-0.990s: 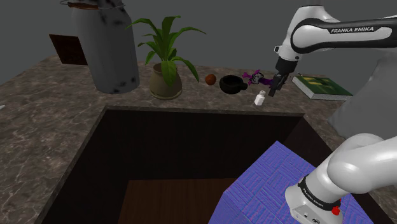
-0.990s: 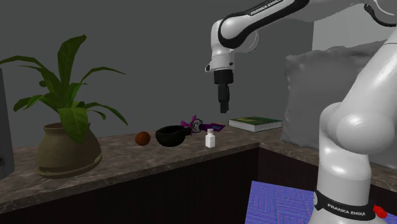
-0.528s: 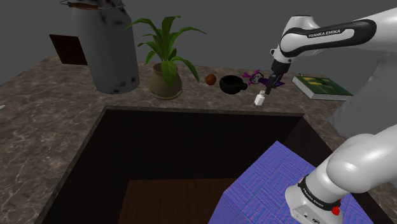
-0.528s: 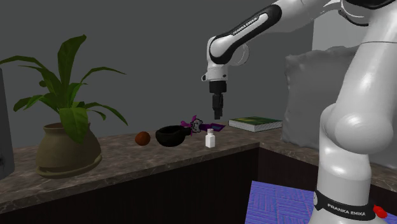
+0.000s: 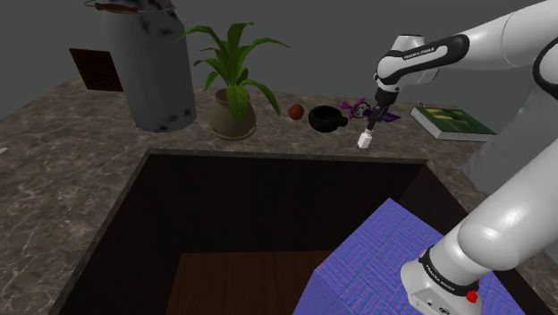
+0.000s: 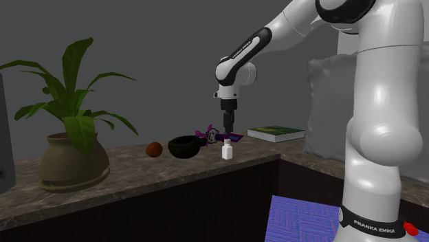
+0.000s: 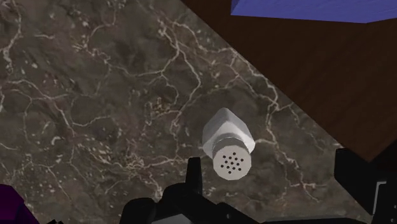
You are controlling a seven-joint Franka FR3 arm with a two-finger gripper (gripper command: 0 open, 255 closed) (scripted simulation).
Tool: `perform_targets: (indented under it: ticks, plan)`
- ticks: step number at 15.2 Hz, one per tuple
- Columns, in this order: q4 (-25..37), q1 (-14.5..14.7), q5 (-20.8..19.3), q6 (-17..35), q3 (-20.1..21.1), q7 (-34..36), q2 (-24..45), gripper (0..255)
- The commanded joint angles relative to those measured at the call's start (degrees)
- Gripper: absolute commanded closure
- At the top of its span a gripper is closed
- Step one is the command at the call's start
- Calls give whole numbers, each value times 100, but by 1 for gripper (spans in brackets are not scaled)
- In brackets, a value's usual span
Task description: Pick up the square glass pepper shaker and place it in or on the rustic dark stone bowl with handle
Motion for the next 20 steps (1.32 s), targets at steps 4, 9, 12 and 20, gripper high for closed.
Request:
perform_targets:
  ticks: [4,9,12,20]
  plan:
    - [180,-74,203,308,-63,-263,477,0]
    - [18,-93,294,642,-60,-327,664,0]
    - [18,-93,294,642,-60,-327,664,0]
    - [18,-93,293,641,-60,-327,663,255]
